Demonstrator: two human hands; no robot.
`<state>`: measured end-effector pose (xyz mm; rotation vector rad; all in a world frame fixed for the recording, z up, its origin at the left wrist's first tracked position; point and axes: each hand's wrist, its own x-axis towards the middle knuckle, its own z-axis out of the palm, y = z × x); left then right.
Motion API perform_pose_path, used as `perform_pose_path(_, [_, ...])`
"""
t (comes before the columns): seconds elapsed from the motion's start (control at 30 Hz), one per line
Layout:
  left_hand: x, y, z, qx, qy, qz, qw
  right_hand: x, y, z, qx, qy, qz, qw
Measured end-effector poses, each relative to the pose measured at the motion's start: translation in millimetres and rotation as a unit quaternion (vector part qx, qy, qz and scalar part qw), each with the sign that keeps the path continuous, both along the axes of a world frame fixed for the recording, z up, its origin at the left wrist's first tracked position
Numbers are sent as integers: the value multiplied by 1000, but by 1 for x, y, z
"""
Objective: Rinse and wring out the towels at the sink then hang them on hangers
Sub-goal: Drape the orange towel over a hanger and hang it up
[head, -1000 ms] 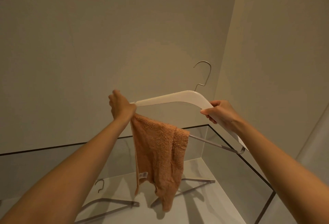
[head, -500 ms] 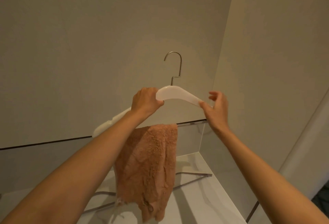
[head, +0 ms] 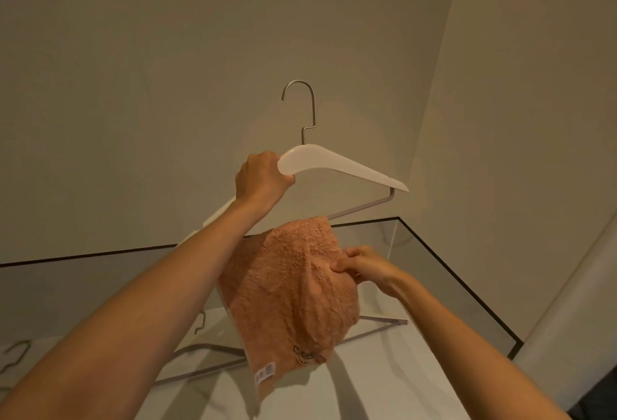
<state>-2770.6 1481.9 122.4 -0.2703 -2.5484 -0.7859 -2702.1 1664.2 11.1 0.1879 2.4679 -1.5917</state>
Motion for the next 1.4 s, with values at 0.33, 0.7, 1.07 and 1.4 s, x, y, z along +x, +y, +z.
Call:
perform_pose_path(0.33, [-1,-6,-8,14,-5,11,1000,0,-3,8,-257,-99,-26,961])
perform_pose_path(0.7, [1,-5,-15,9,7,-1,1000,0,-14,8,-198,-219,55,954])
perform_pose_path(1.07, [11,4,-22,-26,28,-35,999,-15,-46,66,76,261,-117,955])
perform_pose_path(1.4, [14,-1,-31,62,-2,-35,997,-22,-15,81,-391,90,-166,901])
